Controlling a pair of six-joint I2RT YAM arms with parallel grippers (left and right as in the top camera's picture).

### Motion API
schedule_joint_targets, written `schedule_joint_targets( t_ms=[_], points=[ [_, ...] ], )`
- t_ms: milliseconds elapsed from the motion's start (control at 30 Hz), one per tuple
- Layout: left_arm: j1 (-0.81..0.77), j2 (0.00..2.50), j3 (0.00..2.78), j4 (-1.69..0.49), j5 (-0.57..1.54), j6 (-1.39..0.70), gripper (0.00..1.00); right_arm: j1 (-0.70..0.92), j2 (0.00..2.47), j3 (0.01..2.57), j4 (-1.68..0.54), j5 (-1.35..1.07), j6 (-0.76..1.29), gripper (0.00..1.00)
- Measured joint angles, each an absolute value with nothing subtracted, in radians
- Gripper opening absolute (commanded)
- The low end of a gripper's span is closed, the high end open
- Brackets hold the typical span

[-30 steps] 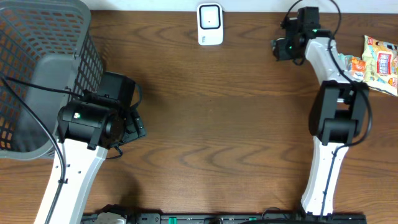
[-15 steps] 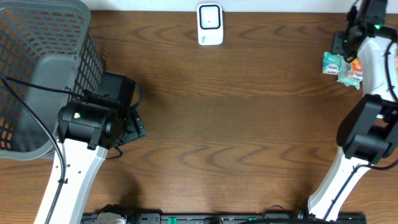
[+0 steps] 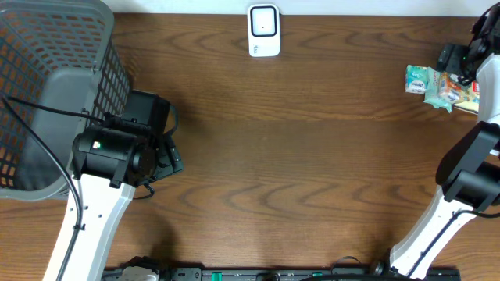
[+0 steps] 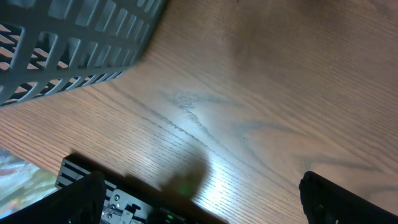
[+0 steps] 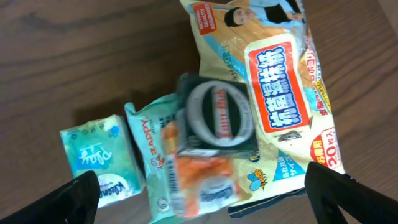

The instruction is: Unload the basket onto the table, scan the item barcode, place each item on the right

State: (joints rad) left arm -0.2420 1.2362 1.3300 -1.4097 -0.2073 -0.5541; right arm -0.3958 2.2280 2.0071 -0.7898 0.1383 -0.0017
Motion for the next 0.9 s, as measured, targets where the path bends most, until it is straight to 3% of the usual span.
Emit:
schedule_joint_targets(
  t_ms=[500, 900],
  points=[
    [-0.242, 1.236, 1.330, -1.410, -0.207, -0.554, 0.97, -0.361, 2.187, 2.001, -0.941, -0.026, 0.064, 0.99],
    [-0.242, 1.236, 1.330, -1.409, -0.207, -0.554, 0.98, -0.316, 1.673, 1.994, -1.254, -0.134, 0.123, 0.99]
  ],
)
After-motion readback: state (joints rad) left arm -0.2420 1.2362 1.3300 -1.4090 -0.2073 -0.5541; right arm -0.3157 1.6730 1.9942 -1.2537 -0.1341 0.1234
